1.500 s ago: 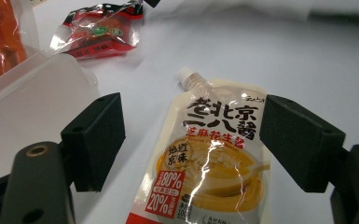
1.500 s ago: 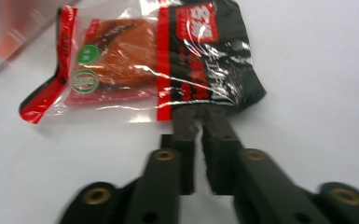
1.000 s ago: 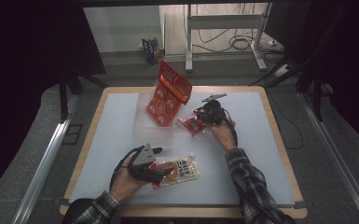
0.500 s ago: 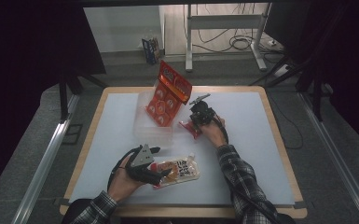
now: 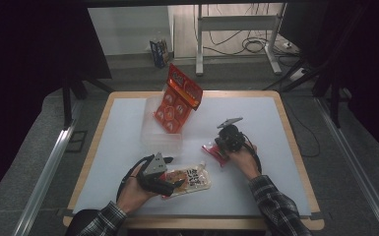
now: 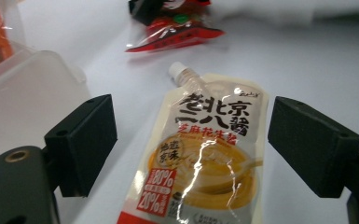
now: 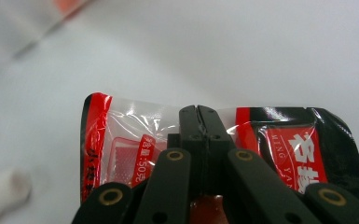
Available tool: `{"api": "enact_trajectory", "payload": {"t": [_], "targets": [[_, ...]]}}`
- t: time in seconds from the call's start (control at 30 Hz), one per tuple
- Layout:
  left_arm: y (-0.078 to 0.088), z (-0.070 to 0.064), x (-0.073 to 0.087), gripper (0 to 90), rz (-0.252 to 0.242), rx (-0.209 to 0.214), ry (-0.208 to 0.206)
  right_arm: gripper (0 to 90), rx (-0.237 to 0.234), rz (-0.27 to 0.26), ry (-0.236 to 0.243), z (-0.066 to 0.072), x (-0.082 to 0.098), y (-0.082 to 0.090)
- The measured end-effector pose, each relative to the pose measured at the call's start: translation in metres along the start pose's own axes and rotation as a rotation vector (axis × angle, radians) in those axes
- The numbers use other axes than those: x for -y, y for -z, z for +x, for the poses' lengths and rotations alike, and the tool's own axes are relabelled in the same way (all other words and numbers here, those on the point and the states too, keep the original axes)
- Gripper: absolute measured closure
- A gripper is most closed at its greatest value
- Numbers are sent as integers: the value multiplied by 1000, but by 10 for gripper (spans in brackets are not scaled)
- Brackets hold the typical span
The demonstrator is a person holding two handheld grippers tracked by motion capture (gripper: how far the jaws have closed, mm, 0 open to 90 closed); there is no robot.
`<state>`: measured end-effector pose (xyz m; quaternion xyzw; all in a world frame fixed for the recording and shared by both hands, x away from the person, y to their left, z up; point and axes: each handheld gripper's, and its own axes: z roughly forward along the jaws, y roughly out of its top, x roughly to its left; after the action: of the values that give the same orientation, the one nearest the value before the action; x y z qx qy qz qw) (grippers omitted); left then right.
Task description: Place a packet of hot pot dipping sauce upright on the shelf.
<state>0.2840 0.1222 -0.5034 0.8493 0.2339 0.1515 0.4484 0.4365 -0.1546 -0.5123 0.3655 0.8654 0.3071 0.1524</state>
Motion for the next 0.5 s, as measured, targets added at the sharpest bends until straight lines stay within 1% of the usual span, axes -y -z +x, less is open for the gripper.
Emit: {"api": "enact_trajectory", "payload": {"t": [0.03, 0.1, 0.13, 0.17, 0.2, 0.23, 0.27, 0.3, 0.33, 0.37, 0.43, 0.5], "targets": [[0, 0, 0, 155, 0, 0, 0, 887, 0, 0, 0, 0, 0, 0], [-4, -1, -2, 155, 12, 11, 4, 886, 2, -2, 7, 3, 9, 7], [-8, -2, -4, 155, 23, 14, 11, 841, 0, 0, 8, 3, 9, 9], [-8, -2, -4, 155, 23, 14, 11, 841, 0, 0, 8, 3, 9, 9], [-13, -2, -7, 159, 29, 23, 15, 731, 19, -3, 23, 3, 7, 11], [-13, -2, -7, 163, 29, 23, 15, 731, 19, -3, 23, 3, 7, 11], [-17, -2, -9, 163, 31, 29, 11, 675, 20, -8, 26, 3, 7, 12], [-20, -2, -11, 173, 30, 32, 7, 573, 22, -18, 29, 2, 7, 15], [-22, -2, -13, 185, 27, 35, 4, 522, 29, -30, 26, 2, 7, 18], [-24, -2, -16, 218, 20, 39, 6, 434, 42, -46, 28, 0, 8, 23], [-29, 0, -20, 249, 12, 53, 12, 353, 59, -64, 26, -2, 9, 28], [-33, 1, -26, 292, 4, 64, 13, 273, 63, -86, 21, -6, 11, 33]]}}
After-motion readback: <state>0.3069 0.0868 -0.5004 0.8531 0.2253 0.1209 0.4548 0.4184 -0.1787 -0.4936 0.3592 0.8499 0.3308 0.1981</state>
